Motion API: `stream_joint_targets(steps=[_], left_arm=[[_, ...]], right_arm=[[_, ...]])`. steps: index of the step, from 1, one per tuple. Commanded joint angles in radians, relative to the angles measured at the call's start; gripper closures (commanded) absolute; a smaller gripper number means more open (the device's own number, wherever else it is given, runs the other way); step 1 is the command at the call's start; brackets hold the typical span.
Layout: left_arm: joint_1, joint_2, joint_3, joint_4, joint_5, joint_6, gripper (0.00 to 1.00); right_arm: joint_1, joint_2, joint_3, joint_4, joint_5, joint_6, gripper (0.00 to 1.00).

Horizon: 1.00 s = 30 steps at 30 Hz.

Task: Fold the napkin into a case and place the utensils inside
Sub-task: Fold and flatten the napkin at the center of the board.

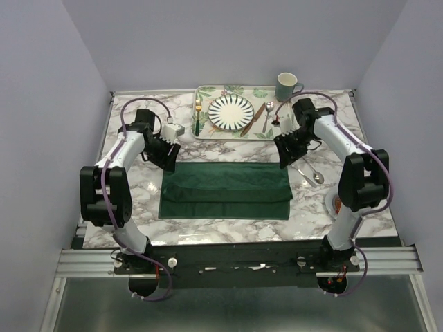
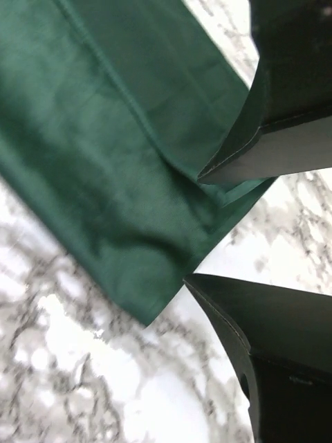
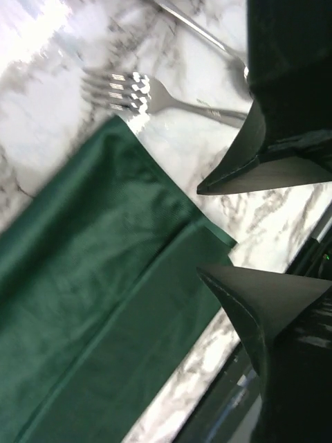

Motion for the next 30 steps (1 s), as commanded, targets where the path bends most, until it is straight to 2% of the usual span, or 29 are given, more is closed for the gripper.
stream_joint_targets(steps=[1, 8, 14, 23, 27, 28, 30], left_arm=[[-0.001, -0.060, -0.113, -0.066, 0.037, 0.073, 0.33], [-0.003, -0.042, -0.149, -0.057, 0.055, 0.065, 0.30], [-0.006, -0.020, -0.166, -0.054, 0.046, 0.073, 0.32], [-0.007, -0.008, -0.181, -0.044, 0.012, 0.071, 0.32], [-0.007, -0.005, -0.181, -0.050, 0.011, 0.077, 0.35], [-0.007, -0.008, -0.178, -0.057, 0.015, 0.079, 0.40], [-0.007, -0.014, -0.175, -0.063, 0.040, 0.079, 0.48]], right_arm=[[0.004, -0.054, -0.135, -0.051, -0.062, 0.004, 0.46], [0.004, -0.040, -0.217, -0.024, -0.055, 0.034, 0.44], [0.004, -0.032, -0.249, -0.021, -0.039, 0.041, 0.39], [0.004, -0.017, -0.252, -0.014, -0.024, 0.050, 0.40], [0.004, -0.017, -0.249, -0.021, -0.064, 0.050, 0.53], [0.004, -0.017, -0.249, -0.021, -0.065, 0.050, 0.59], [0.004, -0.023, -0.248, -0.018, -0.075, 0.049, 0.65]])
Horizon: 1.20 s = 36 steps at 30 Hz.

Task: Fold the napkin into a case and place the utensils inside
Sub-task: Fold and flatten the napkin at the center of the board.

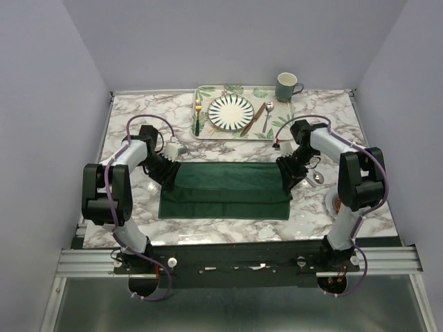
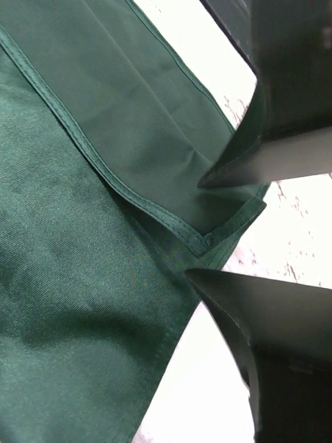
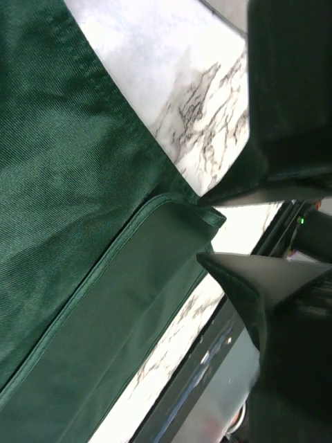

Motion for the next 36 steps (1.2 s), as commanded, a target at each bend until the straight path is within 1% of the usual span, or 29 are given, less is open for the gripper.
stream_joint_targets(steps=[1, 3, 4, 6, 7, 9, 11, 13, 20, 22, 24, 25, 28, 30, 31, 33, 34, 35, 36], left_arm=[[-0.006, -0.011, -0.002, -0.013, 0.034, 0.013, 0.60], [-0.003, -0.028, 0.003, -0.010, 0.054, 0.013, 0.72], [-0.002, -0.042, 0.010, -0.010, 0.057, 0.010, 0.79], [0.005, -0.051, 0.023, -0.016, 0.057, 0.013, 0.87], [0.006, -0.061, 0.035, -0.025, 0.056, 0.013, 0.89], [0.012, -0.073, 0.044, -0.028, 0.050, 0.024, 0.92], [0.014, -0.087, 0.052, -0.036, 0.040, 0.033, 0.98], [0.015, -0.100, 0.046, -0.039, 0.036, 0.049, 1.00], [0.023, -0.136, -0.014, -0.028, 0.005, 0.113, 1.00], [0.028, -0.137, -0.038, -0.017, -0.001, 0.133, 0.90], [0.034, -0.133, -0.046, -0.016, 0.011, 0.151, 0.81], [0.034, -0.128, -0.048, -0.016, 0.017, 0.154, 0.67], [0.058, -0.114, -0.031, -0.014, 0.040, 0.151, 0.47], [0.058, -0.108, -0.014, -0.014, 0.056, 0.142, 0.44], [0.058, -0.105, 0.006, -0.008, 0.069, 0.139, 0.42], [0.058, -0.093, 0.027, -0.014, 0.080, 0.139, 0.41], [0.052, -0.085, 0.047, -0.019, 0.080, 0.139, 0.40], [0.049, -0.065, 0.056, -0.023, 0.079, 0.142, 0.40], [0.045, -0.055, 0.066, -0.027, 0.076, 0.144, 0.40]], right_arm=[[0.004, 0.002, 0.003, 0.000, -0.039, -0.001, 0.71], [0.004, -0.003, 0.004, 0.000, -0.053, 0.001, 0.79], [0.004, -0.009, 0.004, 0.000, -0.058, 0.001, 0.84], [0.004, -0.016, 0.004, -0.002, -0.078, -0.002, 0.90], [0.005, -0.026, 0.004, -0.002, -0.081, -0.002, 0.95], [0.004, -0.038, 0.004, -0.008, -0.090, -0.007, 0.99], [0.004, -0.059, 0.001, -0.011, -0.101, -0.014, 0.99], [0.002, -0.078, -0.009, -0.008, -0.105, -0.021, 0.99], [0.004, -0.112, -0.072, -0.003, -0.119, -0.059, 0.99], [0.004, -0.110, -0.088, 0.008, -0.109, -0.074, 0.99], [0.004, -0.105, -0.105, 0.014, -0.098, -0.088, 0.91], [0.004, -0.099, -0.108, 0.015, -0.096, -0.091, 0.88], [0.005, -0.093, -0.105, 0.017, -0.090, -0.091, 0.78], [0.005, -0.093, -0.092, 0.015, -0.079, -0.088, 0.69], [0.005, -0.095, -0.076, 0.014, -0.073, -0.085, 0.68], [0.005, -0.093, -0.051, 0.005, -0.058, -0.088, 0.60], [0.005, -0.090, -0.025, 0.003, -0.050, -0.087, 0.60], [0.005, -0.087, -0.013, 0.001, -0.043, -0.085, 0.55], [0.005, -0.070, 0.000, -0.003, -0.027, -0.082, 0.55]])
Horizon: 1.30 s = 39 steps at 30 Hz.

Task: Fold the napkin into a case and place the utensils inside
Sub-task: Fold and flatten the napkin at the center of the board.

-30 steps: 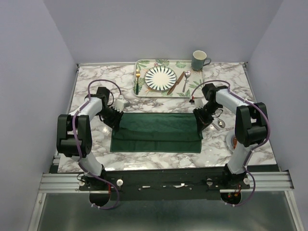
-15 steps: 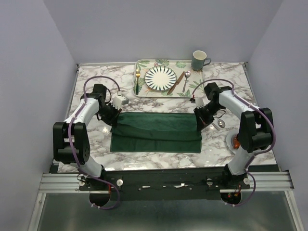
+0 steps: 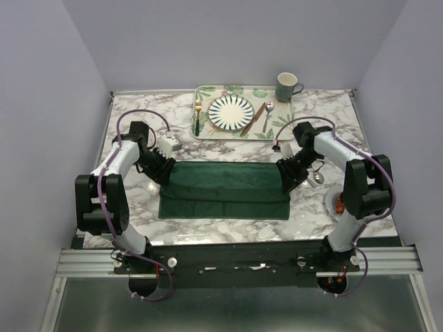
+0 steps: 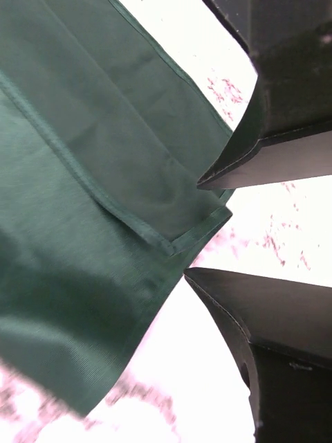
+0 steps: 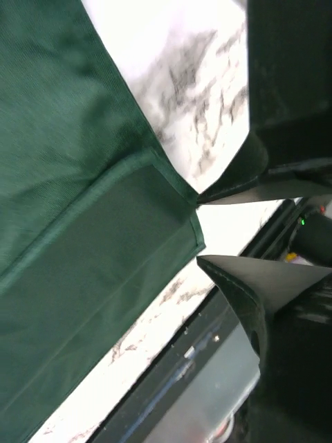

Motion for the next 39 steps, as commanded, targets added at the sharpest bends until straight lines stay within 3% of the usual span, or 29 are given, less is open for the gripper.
stream_joint_targets(steps=[1, 13, 16, 20, 26, 32, 39], left_arm=[[-0.010, 0.054, 0.077, -0.006, 0.040, 0.017, 0.40], [-0.094, 0.149, 0.123, 0.000, -0.017, 0.028, 0.39], [-0.114, 0.160, 0.120, 0.005, -0.032, 0.028, 0.39], [-0.116, 0.157, 0.123, 0.007, -0.033, 0.020, 0.42], [-0.116, 0.117, 0.116, 0.008, -0.026, 0.006, 0.43], [-0.110, 0.056, 0.083, 0.008, -0.006, -0.014, 0.43], [-0.078, -0.030, 0.031, 0.025, 0.037, -0.047, 0.43]], right_arm=[[0.005, 0.035, 0.092, -0.006, 0.053, -0.003, 0.53], [0.005, 0.155, 0.155, -0.001, 0.102, 0.009, 0.53], [0.007, 0.167, 0.158, -0.006, 0.082, 0.007, 0.59], [0.010, 0.141, 0.140, -0.015, 0.058, -0.011, 0.85], [0.028, 0.066, 0.093, -0.015, 0.049, -0.074, 0.99], [0.082, -0.011, 0.002, 0.014, 0.062, -0.154, 0.99], [0.214, -0.101, -0.138, 0.129, 0.200, -0.255, 0.99]])
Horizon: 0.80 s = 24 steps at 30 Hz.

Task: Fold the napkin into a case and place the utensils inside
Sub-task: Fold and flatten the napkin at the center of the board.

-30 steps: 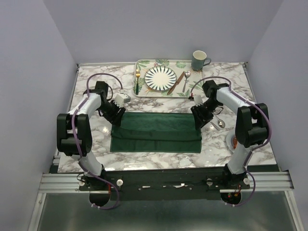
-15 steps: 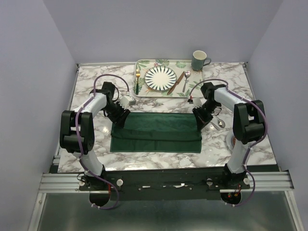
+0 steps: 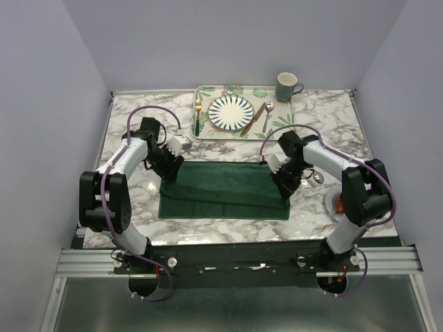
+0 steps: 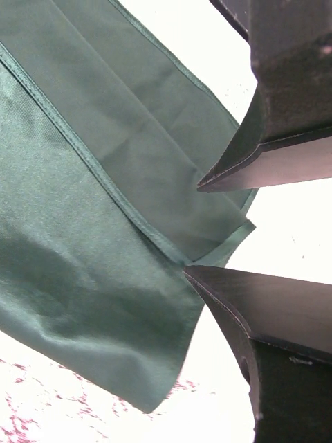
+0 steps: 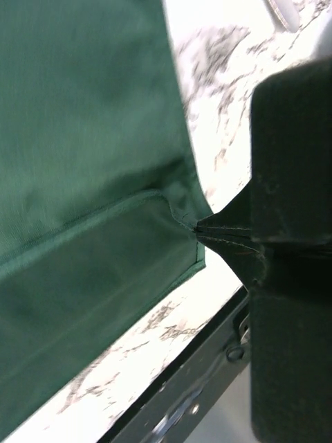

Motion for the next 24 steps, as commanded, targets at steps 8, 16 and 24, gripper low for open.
stream_joint_targets(steps=[8, 16, 24], left_arm=[[0.026, -0.051, -0.032, 0.013, 0.019, -0.028, 0.43], [0.003, 0.064, 0.040, 0.010, -0.008, -0.056, 0.47], [-0.018, 0.124, 0.046, 0.001, -0.030, -0.050, 0.63]], right_arm=[[0.163, -0.122, -0.146, 0.174, 0.190, -0.145, 0.99], [0.170, -0.154, -0.169, 0.193, 0.223, -0.167, 0.99], [0.177, -0.189, -0.182, 0.194, 0.230, -0.179, 0.99]])
